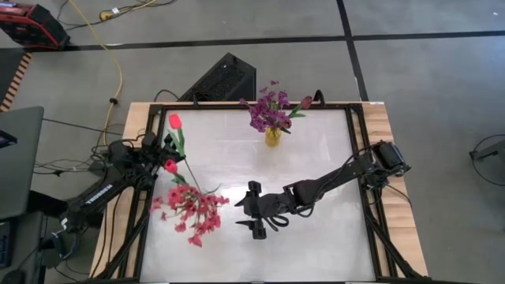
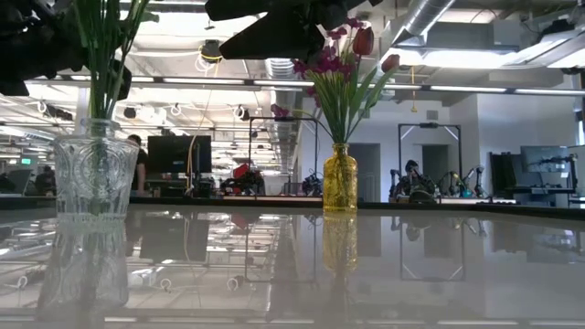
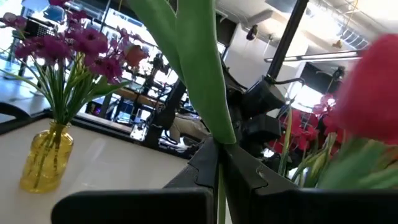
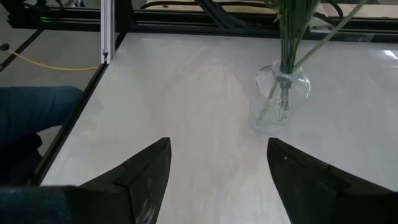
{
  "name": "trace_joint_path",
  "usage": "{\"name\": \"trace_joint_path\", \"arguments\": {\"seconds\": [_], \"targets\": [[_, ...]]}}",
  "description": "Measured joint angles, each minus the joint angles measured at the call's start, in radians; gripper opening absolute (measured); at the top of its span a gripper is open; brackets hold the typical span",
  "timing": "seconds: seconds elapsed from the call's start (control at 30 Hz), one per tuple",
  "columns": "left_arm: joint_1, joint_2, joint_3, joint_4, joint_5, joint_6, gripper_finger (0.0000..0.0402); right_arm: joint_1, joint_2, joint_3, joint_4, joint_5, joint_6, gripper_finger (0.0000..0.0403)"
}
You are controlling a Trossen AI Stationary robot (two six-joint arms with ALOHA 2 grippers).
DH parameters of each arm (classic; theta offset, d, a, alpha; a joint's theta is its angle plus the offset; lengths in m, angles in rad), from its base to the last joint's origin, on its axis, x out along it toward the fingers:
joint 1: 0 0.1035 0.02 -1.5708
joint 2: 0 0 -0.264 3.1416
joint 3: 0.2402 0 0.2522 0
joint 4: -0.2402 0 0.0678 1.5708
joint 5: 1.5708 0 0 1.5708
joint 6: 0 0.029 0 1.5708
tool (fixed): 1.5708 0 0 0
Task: Sort flowers into vase by color
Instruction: Put the pink flower into the transparent vase
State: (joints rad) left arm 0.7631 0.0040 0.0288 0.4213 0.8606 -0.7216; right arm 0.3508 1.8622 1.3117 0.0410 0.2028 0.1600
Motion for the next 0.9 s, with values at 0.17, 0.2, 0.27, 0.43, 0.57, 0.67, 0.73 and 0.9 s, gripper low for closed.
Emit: {"name": "trace_joint_path", "arguments": {"seconds": [0.17,0.2,0.27,0.43,0.57,0.67,0.73,0.9], "targets": [[0.0,0.001,0.009,-0.004,0.002,0.007,0.0,-0.002,0.008,0.0,0.042,0.003,0.016,0.0292],[0.0,0.001,0.017,-0.004,0.009,0.007,0.0,-0.005,0.015,0.0,0.066,0.003,0.012,0.0292],[0.0,0.001,0.037,-0.005,0.023,0.008,0.0,-0.007,0.043,0.0,0.135,0.005,-0.012,0.0292],[0.0,0.011,0.094,-0.075,0.058,0.033,0.0,-0.013,0.137,0.0,0.33,0.01,-0.093,0.0292],[0.0,0.014,0.097,-0.089,0.046,0.029,0.0,-0.019,0.214,0.0,0.447,0.005,-0.11,0.0292],[0.0,0.014,0.098,-0.061,0.033,0.006,0.0,-0.022,0.28,0.003,0.528,0.002,-0.117,0.0292],[0.0,0.014,0.098,-0.062,0.025,-0.014,0.0,-0.029,0.327,0.028,0.575,-0.003,-0.116,0.0292],[-0.002,0.015,0.098,-0.068,0.005,-0.052,0.0,-0.059,0.469,0.164,0.583,-0.019,-0.128,0.0291]]}}
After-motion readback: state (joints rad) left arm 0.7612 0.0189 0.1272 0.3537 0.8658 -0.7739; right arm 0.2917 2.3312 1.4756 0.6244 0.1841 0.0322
